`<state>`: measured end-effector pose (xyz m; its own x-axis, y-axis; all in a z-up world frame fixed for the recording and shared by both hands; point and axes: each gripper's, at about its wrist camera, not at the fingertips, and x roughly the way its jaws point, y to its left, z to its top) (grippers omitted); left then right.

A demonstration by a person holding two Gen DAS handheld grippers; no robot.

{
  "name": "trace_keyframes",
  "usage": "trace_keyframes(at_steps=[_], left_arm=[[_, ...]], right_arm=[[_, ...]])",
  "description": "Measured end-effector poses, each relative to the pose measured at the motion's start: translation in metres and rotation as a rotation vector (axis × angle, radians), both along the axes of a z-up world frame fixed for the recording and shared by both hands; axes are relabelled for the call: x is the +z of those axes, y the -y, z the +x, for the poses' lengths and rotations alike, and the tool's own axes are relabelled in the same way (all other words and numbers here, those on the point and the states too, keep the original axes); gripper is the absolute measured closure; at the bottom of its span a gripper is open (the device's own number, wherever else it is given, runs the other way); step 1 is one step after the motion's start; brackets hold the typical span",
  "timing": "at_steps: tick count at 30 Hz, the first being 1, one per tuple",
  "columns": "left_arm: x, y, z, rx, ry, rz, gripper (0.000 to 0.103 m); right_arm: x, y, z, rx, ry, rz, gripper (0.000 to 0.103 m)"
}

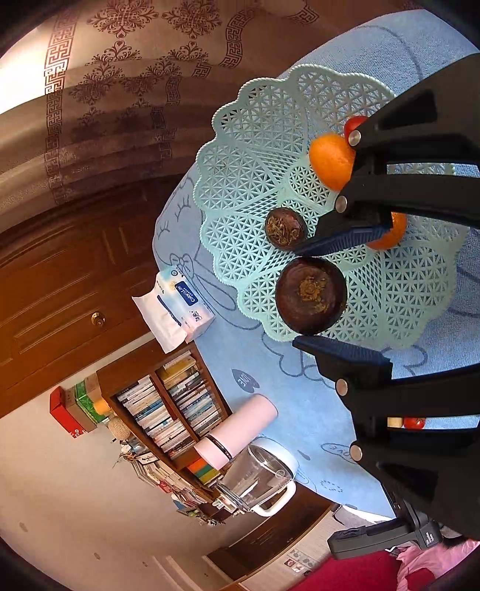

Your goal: Organize fruits

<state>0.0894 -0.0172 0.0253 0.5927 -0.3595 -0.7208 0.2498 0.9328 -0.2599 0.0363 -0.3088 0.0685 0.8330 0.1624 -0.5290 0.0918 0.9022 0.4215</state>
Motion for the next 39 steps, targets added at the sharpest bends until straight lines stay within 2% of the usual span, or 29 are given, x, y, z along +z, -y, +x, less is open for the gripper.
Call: trace_keyframes(at_steps=[2,18,21,32,39], left_arm=[[0.001,0.001,-0.001,-0.004,0.006,0.003,0.065],[0.007,-0.013,0.000,0.039,0.005,-0.033,0.065],[0.015,-0.021,-0.002,0.057,0.018,-0.055,0.065],[0.048,-0.060,-0.017,0.165,0.092,-0.094,0.065],[0.064,-0.077,-0.029,0.201,0.140,-0.124,0.065]], right_arm=[[-0.002,0.002,0.002,-0.005,-0.007,0.004,0.057],[0.004,0.012,-0.006,-0.040,0.049,0.048,0.055],[0.005,0.009,-0.007,-0.034,0.056,0.046,0.049],[0.008,-0.010,-0.007,0.031,0.061,0.024,0.049],[0.009,-0.024,-0.007,0.078,0.065,0.004,0.049]])
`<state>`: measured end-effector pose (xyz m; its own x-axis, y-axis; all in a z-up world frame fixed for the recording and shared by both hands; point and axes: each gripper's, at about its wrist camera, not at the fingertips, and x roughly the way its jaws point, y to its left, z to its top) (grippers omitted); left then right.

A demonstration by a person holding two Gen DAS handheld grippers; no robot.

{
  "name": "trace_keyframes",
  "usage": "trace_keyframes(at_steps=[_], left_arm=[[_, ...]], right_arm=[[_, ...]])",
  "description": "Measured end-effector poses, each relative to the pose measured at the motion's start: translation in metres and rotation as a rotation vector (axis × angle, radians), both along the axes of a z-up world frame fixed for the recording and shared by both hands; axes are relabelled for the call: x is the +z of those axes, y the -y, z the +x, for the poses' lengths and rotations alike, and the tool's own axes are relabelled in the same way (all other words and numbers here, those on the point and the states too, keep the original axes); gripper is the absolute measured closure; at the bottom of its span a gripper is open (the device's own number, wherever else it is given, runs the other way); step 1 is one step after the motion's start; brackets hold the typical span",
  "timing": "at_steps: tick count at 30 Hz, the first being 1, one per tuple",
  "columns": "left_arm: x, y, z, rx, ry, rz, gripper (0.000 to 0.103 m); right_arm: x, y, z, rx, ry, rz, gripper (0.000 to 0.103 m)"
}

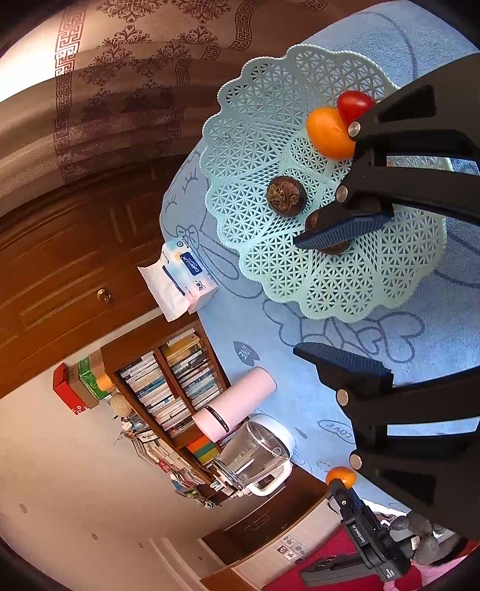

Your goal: Organize fruits

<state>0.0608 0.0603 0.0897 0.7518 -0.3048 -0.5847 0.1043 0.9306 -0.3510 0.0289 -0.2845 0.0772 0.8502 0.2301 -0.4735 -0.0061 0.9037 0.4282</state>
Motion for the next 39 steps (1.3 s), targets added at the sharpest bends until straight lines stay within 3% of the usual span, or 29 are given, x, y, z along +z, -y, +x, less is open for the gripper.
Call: trace_keyframes(at_steps=[12,18,24,25,28,39], left_arm=[[0.004,0.004,-0.008,-0.005,0.017,-0.001,0.066],[0.011,0.009,-0.016,-0.013,0.046,0.005,0.066],[-0.002,0.006,-0.013,0.002,0.001,0.029,0.065],[-0.006,0.006,-0.011,-0.005,-0.016,0.031,0.063],[-0.020,0.012,-0.010,-0.045,-0.075,0.035,0.044],[-0.059,0.051,-0.041,-0.234,-0.151,0.170,0.045]], right_arm=[[0.002,-0.032,-0.003,0.107,0.004,-0.033,0.049],[0.006,-0.025,-0.006,0.084,0.020,-0.016,0.049],[0.008,-0.024,-0.007,0.086,0.023,-0.014,0.049],[0.008,-0.025,-0.006,0.088,0.020,-0.016,0.049],[0.005,-0.024,-0.005,0.087,0.013,-0.017,0.049],[0.010,-0.003,-0.006,0.043,0.018,0.032,0.049]])
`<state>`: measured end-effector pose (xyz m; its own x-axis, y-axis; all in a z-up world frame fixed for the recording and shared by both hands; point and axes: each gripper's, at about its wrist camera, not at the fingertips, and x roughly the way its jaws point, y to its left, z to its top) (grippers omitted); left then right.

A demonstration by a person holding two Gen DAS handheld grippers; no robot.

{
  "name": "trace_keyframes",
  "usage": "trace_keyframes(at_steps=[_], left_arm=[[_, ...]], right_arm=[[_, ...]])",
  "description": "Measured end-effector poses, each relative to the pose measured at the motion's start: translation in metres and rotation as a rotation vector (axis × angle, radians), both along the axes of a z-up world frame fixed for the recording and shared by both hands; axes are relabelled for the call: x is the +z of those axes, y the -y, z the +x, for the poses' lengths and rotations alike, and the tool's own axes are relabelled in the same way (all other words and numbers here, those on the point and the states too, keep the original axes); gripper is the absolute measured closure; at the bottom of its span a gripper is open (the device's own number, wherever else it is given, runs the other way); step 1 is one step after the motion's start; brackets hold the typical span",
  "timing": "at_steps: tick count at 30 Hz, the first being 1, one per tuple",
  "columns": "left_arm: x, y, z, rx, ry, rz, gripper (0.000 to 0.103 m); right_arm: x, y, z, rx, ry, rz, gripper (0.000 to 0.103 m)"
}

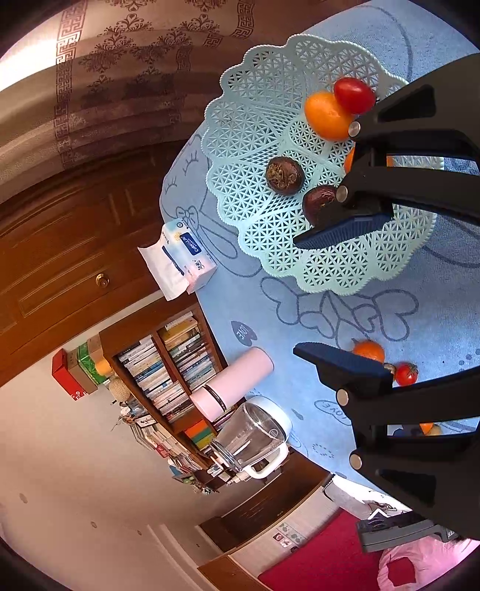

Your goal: Organize fruits

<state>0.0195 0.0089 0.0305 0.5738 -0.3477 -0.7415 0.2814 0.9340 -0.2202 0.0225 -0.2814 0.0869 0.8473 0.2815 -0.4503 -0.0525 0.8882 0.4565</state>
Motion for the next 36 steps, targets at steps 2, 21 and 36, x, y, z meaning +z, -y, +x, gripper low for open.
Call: trace_keyframes(at_steps=[2,21,36], left_arm=[[-0.005,0.007,-0.004,-0.023,-0.004,0.037,0.045],[0.010,0.045,0.004,-0.053,0.041,0.119,0.061],[0.055,0.169,0.033,-0.266,0.101,0.032,0.061]], right_arm=[[0.002,0.004,-0.001,-0.010,0.005,0.007,0.049],[0.023,0.058,-0.015,-0.141,0.063,0.070,0.049],[-0.011,0.117,0.000,-0.322,-0.034,0.102,0.049]])
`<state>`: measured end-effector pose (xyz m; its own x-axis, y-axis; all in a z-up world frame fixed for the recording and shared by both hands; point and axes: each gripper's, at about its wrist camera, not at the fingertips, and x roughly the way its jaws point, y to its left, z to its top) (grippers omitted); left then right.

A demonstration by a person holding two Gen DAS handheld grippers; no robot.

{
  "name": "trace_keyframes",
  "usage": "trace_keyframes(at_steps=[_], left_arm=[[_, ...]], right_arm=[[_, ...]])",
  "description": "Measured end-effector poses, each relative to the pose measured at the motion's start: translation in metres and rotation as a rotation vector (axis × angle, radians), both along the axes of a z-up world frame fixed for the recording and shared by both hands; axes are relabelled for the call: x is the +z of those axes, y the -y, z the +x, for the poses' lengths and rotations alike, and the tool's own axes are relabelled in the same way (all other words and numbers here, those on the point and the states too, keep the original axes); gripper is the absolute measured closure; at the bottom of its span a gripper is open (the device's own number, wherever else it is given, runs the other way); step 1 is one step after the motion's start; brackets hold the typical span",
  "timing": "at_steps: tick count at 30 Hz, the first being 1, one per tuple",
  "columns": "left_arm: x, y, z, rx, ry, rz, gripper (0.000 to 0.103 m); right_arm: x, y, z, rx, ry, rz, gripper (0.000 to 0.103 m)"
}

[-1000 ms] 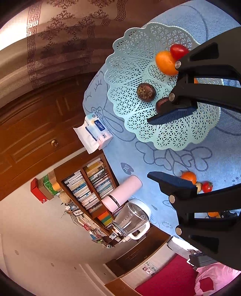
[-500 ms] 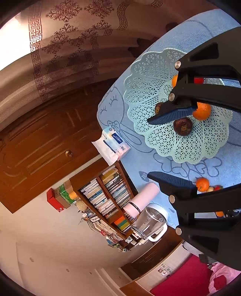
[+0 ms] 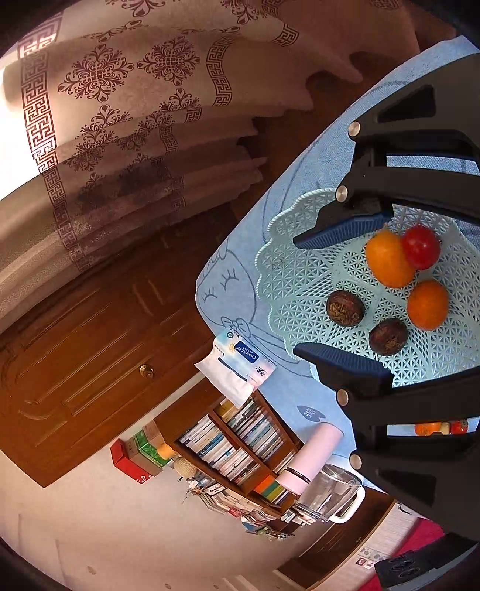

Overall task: Organize fruits
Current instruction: 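Carry the orange into the green basket and open the left tool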

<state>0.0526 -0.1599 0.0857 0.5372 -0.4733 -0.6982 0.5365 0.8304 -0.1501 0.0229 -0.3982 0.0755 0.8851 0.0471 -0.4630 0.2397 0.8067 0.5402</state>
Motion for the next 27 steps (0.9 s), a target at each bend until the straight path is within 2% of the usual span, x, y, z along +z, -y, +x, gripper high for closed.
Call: trace_keyframes(at_steps=[7,12,13,14,17,18,20,23,27], left_arm=[[-0.008,0.036,0.017,-0.030,-0.033,-0.004,0.061],[-0.015,0.046,0.019,-0.033,-0.046,-0.023,0.060],[-0.015,0.045,0.018,-0.032,-0.045,-0.036,0.053],[-0.014,0.043,0.018,-0.032,-0.040,-0.051,0.040],[-0.007,0.035,0.015,-0.016,-0.011,-0.077,0.033],[-0.005,0.032,0.015,-0.011,-0.011,-0.082,0.031],[0.000,0.024,0.016,0.013,0.002,-0.093,0.018],[0.007,0.014,0.014,0.066,0.055,-0.079,0.011],[0.012,0.004,0.011,0.122,0.125,-0.031,0.011]], right_arm=[[-0.003,0.001,0.003,-0.002,-0.008,0.010,0.049],[-0.003,0.001,0.004,-0.002,-0.009,0.012,0.049],[-0.003,0.001,0.004,-0.001,-0.008,0.012,0.049],[-0.003,0.001,0.004,-0.001,-0.007,0.012,0.049],[-0.003,0.001,0.002,-0.005,-0.004,0.014,0.047],[-0.003,0.002,0.002,-0.009,-0.002,0.016,0.040],[-0.003,0.002,0.000,-0.018,0.004,0.018,0.037],[-0.002,0.001,0.000,-0.013,0.011,0.019,0.037],[0.000,0.000,0.000,-0.005,0.022,0.024,0.035]])
